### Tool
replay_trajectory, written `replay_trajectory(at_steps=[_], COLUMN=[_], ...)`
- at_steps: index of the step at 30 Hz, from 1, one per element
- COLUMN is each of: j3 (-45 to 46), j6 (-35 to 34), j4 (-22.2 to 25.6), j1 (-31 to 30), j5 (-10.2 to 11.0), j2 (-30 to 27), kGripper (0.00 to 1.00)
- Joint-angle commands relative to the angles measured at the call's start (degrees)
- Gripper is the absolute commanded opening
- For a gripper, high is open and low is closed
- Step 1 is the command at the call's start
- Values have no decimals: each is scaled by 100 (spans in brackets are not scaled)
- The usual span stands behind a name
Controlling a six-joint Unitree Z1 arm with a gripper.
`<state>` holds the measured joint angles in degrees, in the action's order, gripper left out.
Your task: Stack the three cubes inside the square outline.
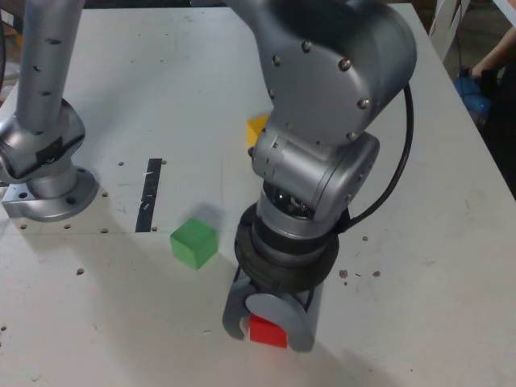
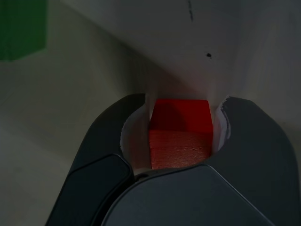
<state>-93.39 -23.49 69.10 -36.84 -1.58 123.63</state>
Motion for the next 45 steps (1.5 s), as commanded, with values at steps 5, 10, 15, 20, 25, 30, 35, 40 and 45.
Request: replay_trajectory(at_steps=[5, 10, 15, 20, 25, 30, 35, 40, 45], j3=[-79, -22, 37, 144, 416, 622, 985, 1148, 1070], j6=[240, 784, 1281, 1550, 1644, 1622, 1557, 1549, 1599], j4=[482, 761, 958, 954, 587, 169, -304, -436, -467], j1=[252, 891, 1688, 2242, 2490, 2550, 2725, 2931, 3027], j5=[354, 470, 673, 951, 919, 726, 640, 585, 521], j2=[-578, -814, -1023, -1228, -1232, -1144, -1077, -984, -878], kGripper=[33, 33, 33, 33, 33, 33, 33, 34, 34])
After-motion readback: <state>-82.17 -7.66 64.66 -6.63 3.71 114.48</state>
